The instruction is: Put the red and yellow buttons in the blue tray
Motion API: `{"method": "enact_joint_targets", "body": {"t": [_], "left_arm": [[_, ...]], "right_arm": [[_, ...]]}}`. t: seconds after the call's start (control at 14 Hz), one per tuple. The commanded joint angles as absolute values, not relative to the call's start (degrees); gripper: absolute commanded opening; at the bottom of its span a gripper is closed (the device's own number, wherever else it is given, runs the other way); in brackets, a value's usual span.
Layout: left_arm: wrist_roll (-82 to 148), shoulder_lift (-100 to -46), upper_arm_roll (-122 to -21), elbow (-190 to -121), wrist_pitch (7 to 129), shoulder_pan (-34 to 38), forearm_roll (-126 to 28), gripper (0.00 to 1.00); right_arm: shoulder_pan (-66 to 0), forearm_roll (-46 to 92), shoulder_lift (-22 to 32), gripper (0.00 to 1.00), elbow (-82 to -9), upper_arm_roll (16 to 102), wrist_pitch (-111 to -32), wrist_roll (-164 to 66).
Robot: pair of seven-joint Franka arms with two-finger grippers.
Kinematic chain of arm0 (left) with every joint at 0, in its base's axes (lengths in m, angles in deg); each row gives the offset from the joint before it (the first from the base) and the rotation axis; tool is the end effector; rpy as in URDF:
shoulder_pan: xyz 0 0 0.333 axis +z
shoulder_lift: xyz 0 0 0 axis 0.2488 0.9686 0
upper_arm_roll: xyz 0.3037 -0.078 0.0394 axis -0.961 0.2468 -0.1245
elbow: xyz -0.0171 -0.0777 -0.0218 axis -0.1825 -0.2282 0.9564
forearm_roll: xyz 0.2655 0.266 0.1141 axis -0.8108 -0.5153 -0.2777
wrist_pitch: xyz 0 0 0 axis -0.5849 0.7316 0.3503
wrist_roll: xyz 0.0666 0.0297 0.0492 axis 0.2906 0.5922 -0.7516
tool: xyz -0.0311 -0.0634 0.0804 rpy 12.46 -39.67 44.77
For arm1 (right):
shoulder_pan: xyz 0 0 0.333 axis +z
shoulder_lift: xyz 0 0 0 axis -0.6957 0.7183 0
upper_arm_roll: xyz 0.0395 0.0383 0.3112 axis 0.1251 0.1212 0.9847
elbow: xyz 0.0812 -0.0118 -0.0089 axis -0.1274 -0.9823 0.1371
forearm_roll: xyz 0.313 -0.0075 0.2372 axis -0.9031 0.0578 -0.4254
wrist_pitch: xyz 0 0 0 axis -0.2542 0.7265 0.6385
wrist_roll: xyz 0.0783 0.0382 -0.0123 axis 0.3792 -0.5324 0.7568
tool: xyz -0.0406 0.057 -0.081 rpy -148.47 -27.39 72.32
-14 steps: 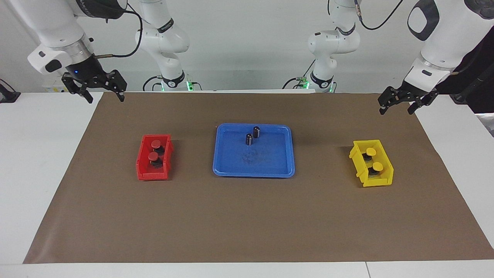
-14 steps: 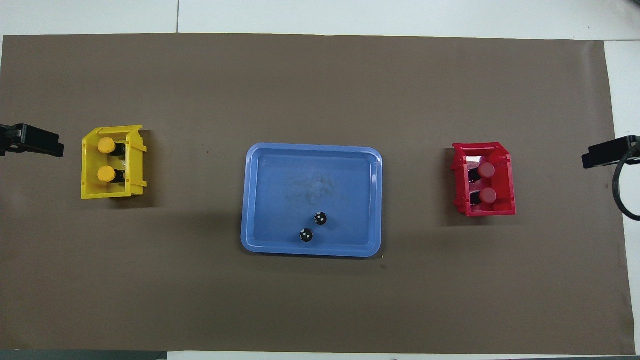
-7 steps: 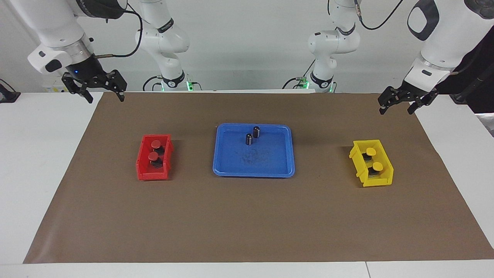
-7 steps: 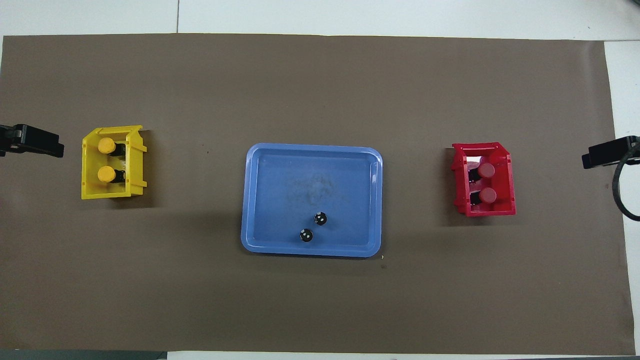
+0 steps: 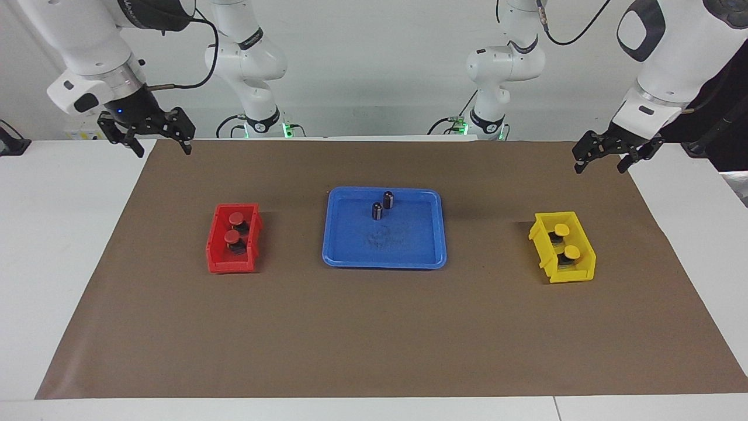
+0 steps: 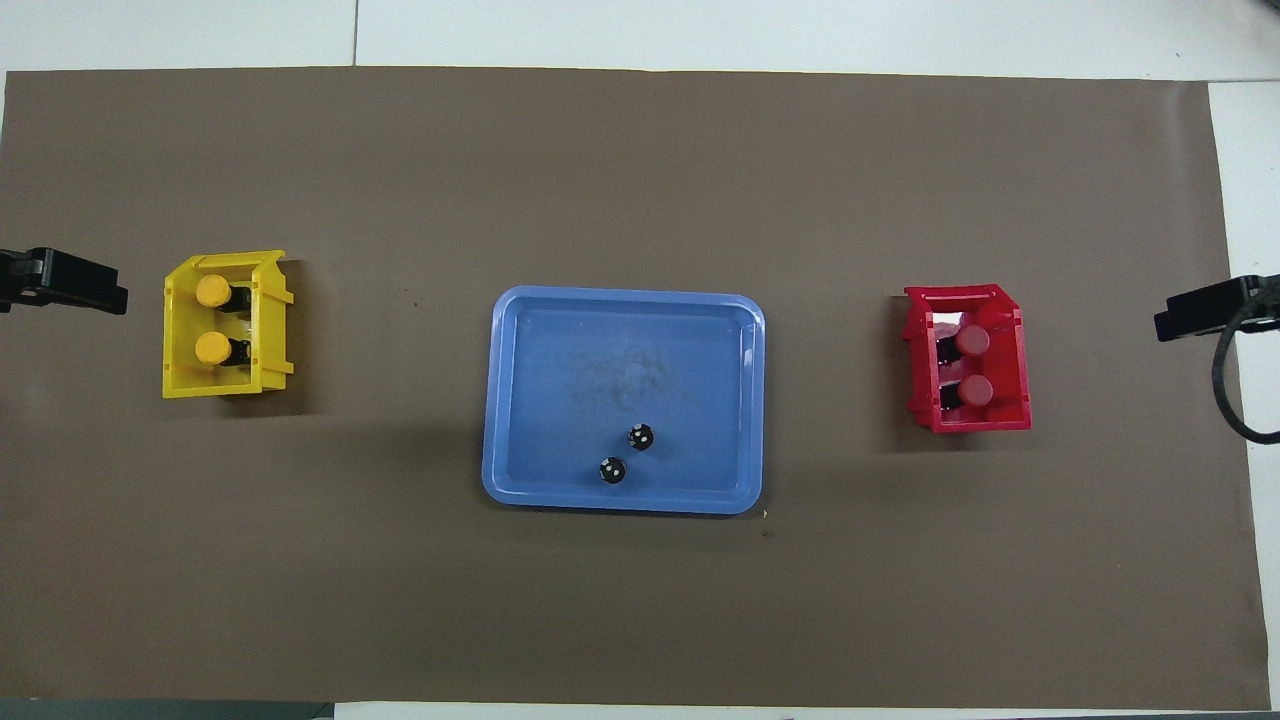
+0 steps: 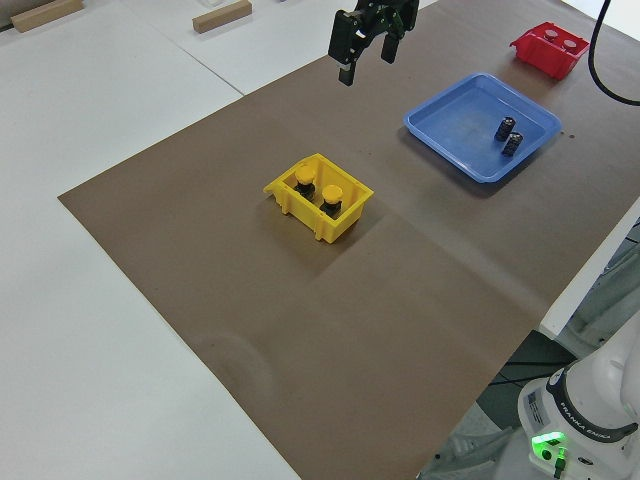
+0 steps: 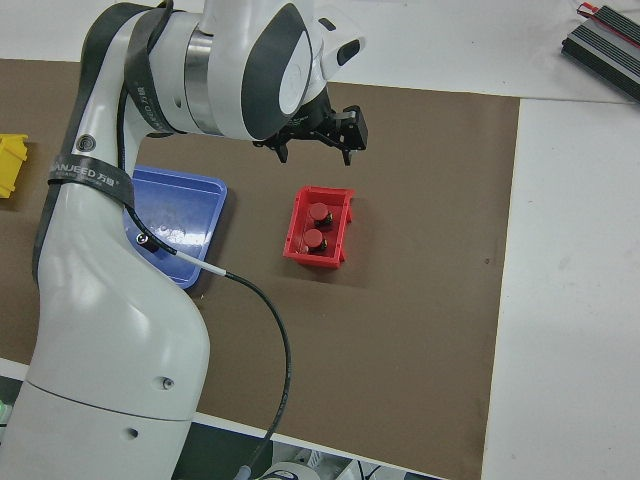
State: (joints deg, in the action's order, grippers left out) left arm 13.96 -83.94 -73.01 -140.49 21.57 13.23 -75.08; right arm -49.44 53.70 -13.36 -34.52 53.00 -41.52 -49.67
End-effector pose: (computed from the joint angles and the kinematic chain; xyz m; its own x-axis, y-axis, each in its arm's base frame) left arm 0.5502 -0.0243 0.6065 0.9939 -0.1095 -0.0112 -0.1097 -0.9938 -0.0177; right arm 0.5300 -0.0394 0.6288 0.9978 0.0553 -0.0359 0.0553 -0.9985 -0.0013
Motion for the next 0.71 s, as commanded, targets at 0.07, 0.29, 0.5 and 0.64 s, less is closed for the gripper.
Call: {"method": "enact_joint_targets", "body": {"t": [0.07, 0.29, 0.5, 0.64], "left_arm": [[13.5, -85.4, -73.3, -141.7, 21.1, 13.2, -74.4, 1.00], [13.5, -85.4, -73.3, -141.7, 21.0, 13.2, -74.4, 1.00], [13.5, -85.4, -73.3, -141.7, 21.0, 13.2, -74.5, 1.00], [13.5, -85.4, -73.3, -141.7, 21.0, 13.2, -74.5, 1.00]], "right_arm": [[-49.4, 55.1, -13.1, 1.00, -34.2, 53.6, -42.2, -50.5], [-46.0, 54.6, -12.2, 1.00, -38.4, 54.5, -50.1, -57.8], [-44.9, 54.0, -11.5, 1.00, -46.7, 54.5, -61.3, -59.2], [-44.9, 53.5, -9.0, 0.99, -49.6, 54.5, -66.5, -59.1]]}}
